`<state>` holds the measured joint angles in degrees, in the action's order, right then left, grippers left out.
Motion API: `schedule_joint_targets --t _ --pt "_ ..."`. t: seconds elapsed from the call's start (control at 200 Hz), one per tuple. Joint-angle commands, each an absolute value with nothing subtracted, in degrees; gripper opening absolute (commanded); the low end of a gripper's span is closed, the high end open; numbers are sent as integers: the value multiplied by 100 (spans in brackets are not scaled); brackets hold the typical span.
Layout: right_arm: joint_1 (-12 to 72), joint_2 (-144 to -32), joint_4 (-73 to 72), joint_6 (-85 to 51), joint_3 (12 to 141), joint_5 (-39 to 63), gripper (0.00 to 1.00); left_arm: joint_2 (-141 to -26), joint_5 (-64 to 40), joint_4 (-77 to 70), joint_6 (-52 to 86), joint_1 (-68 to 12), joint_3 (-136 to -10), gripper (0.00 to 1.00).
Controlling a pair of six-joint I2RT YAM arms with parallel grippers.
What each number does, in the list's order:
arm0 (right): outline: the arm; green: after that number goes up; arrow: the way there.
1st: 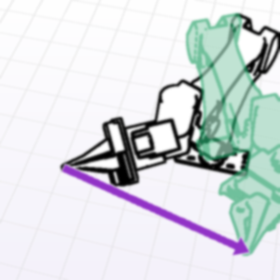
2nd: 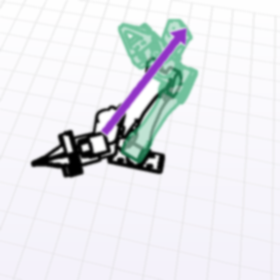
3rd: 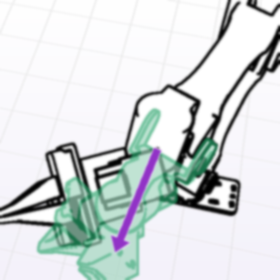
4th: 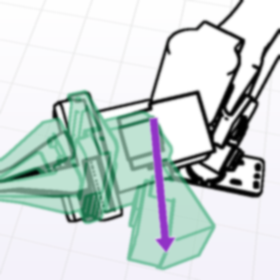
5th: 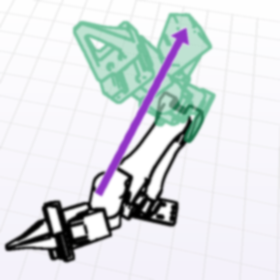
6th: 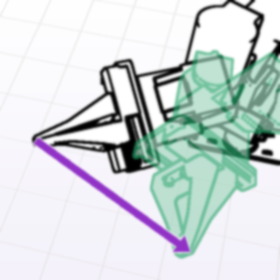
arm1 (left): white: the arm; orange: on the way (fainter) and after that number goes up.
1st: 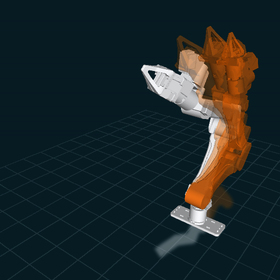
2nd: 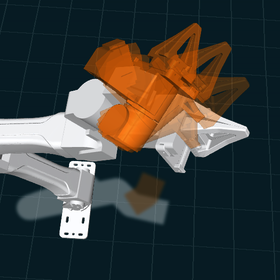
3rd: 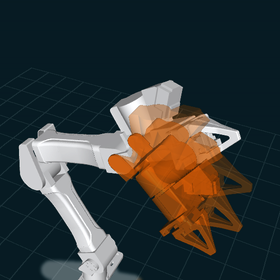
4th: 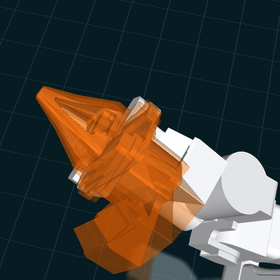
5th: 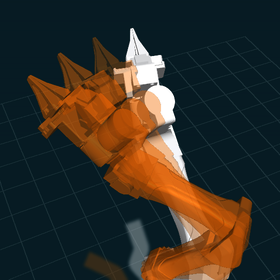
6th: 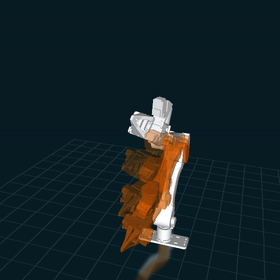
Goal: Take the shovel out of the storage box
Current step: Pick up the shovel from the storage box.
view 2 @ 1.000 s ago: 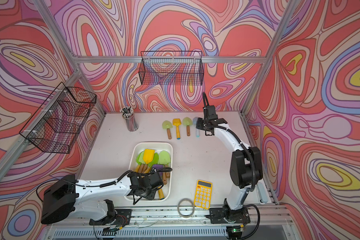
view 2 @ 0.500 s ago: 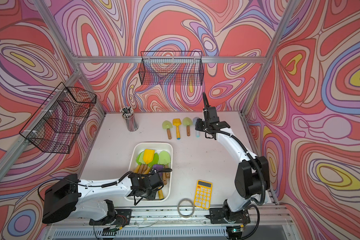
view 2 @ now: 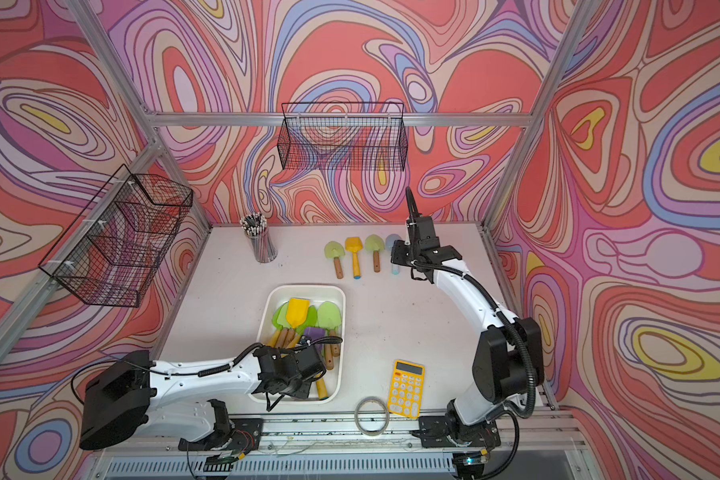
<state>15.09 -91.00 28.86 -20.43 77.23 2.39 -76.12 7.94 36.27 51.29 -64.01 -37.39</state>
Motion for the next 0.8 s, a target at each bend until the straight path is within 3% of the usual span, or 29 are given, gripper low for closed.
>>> schedule_joint_targets --t 0.0,0.471,0.796 --pt "1540 -8944 2935 -1985 7514 238 43 -7318 913 3763 5212 -6234 -3784 0" --pt "1641 -8236 2453 -2304 6232 929 43 -6363 -111 2950 4560 -5101 -3862 0" --pt "1905 -7546 1626 -2743 5393 2391 45 -6123 -1569 1633 4461 -4078 -3759 0"
